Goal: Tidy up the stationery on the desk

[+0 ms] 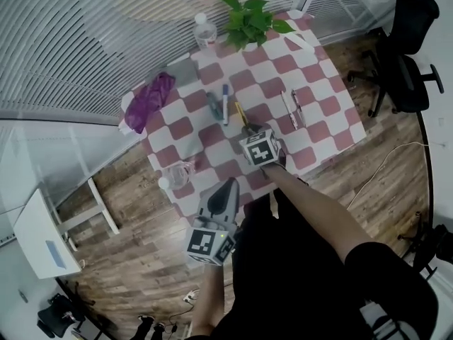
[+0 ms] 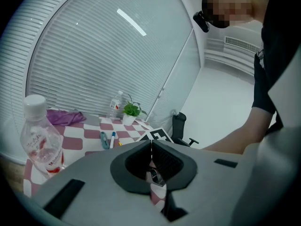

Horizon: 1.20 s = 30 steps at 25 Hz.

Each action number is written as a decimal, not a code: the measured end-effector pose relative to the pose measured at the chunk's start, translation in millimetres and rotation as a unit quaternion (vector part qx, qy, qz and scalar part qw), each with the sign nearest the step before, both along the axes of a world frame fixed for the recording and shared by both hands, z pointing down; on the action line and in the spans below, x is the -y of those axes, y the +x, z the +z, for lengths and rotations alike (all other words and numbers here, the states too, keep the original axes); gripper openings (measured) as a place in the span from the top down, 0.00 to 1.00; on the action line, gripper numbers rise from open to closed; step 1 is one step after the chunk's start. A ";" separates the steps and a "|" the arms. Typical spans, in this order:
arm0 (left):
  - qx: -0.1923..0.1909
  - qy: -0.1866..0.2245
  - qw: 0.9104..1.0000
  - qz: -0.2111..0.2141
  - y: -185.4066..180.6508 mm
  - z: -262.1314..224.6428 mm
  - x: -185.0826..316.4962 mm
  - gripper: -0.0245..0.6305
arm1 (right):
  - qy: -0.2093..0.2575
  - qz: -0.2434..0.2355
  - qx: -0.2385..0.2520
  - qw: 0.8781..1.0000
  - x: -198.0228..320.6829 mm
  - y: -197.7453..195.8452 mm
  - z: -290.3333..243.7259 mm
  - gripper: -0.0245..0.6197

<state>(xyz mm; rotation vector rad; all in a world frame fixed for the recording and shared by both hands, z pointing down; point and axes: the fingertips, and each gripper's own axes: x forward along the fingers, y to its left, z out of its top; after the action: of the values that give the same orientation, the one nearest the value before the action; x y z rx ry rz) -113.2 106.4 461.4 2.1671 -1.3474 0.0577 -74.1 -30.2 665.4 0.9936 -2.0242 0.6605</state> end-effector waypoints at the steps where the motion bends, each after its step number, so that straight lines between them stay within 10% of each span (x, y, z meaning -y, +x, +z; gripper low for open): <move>1: 0.000 -0.001 1.000 0.004 2.2 1.5 0.8 0.91 | 0.000 -0.001 -0.002 1.000 -2.0 5.8 -0.3 0.85; 13: -0.002 0.002 0.999 0.043 33.7 1.6 22.7 0.91 | -0.002 0.030 -0.026 0.999 -2.9 100.0 2.5 0.85; 30: -0.003 -0.005 0.998 0.061 51.6 5.5 24.8 0.91 | -0.011 -0.003 -0.061 0.998 -0.6 129.3 11.1 0.85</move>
<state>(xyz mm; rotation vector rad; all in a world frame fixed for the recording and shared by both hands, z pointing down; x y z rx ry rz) -61.6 81.6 467.0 2.2359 -1.2082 0.1047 55.2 -29.5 676.5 0.9905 -1.9104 0.6025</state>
